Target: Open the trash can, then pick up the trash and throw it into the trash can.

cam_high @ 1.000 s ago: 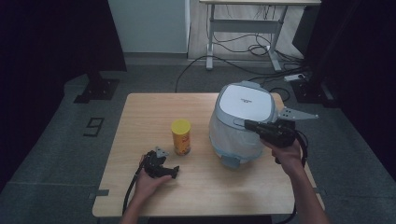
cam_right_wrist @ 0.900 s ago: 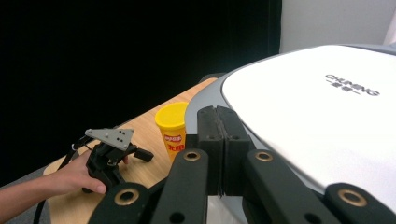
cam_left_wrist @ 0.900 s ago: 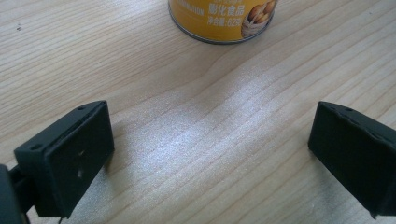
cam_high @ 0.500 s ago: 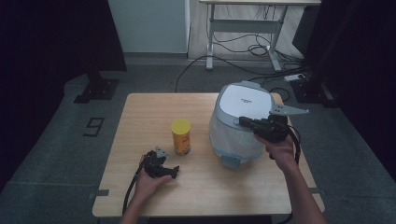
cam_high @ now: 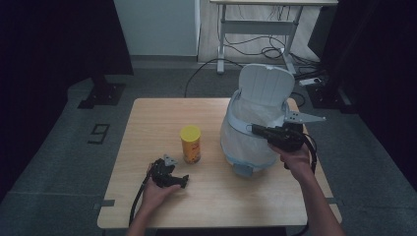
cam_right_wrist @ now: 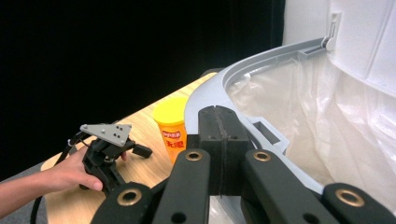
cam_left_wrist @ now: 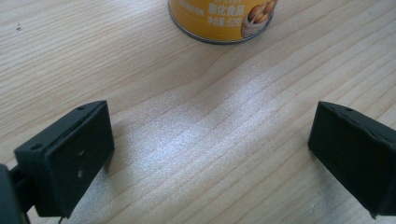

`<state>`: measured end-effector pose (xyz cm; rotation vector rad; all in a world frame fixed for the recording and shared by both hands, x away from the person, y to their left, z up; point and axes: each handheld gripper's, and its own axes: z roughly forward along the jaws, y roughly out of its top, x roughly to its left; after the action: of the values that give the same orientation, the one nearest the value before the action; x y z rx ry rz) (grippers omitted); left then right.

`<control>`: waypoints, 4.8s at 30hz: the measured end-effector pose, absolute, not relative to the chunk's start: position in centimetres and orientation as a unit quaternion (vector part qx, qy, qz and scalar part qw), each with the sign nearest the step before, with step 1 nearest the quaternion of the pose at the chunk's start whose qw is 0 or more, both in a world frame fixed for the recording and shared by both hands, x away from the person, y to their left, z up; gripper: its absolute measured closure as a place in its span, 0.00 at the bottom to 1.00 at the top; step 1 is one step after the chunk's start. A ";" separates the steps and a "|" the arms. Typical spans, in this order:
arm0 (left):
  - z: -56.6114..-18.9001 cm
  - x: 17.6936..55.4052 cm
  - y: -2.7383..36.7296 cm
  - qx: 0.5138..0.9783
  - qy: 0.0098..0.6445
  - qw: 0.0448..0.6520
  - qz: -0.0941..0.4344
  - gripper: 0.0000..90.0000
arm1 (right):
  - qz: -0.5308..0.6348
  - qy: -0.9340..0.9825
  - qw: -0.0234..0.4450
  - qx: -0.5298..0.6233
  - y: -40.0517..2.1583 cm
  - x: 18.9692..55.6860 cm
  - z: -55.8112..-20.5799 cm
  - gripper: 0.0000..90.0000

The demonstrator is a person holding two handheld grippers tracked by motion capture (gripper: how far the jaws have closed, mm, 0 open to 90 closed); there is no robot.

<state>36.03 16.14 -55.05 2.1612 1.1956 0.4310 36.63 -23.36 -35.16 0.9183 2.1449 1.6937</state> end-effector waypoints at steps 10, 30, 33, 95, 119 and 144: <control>-55.1 36.1 16.1 0.820 0.451 0.313 0.162 0.00 | 0.593 0.723 0.180 0.306 -25.4 34.5 -34.8 0.74; -55.1 36.1 16.1 0.821 0.449 0.313 0.162 0.00 | 0.551 0.722 0.225 0.352 -30.4 30.6 -43.9 0.29; -55.0 36.1 16.1 0.821 0.449 0.313 0.162 0.00 | 0.543 0.723 0.223 0.364 -30.7 30.7 -45.5 0.29; -50.4 41.4 14.6 0.775 0.419 0.445 0.158 0.00 | 0.452 0.760 0.184 0.429 -31.9 31.5 -53.5 0.30; -49.2 40.7 14.3 0.765 0.405 0.470 0.176 0.24 | 0.442 0.764 0.181 0.435 -32.2 31.7 -53.8 0.30; -44.3 37.0 16.5 0.767 0.366 0.498 0.172 0.25 | 0.438 0.761 0.181 0.444 -32.5 31.7 -54.0 0.30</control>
<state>37.04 16.50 -44.26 1.8559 0.8856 0.4167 31.69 -32.49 -53.97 1.2535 2.1482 1.2369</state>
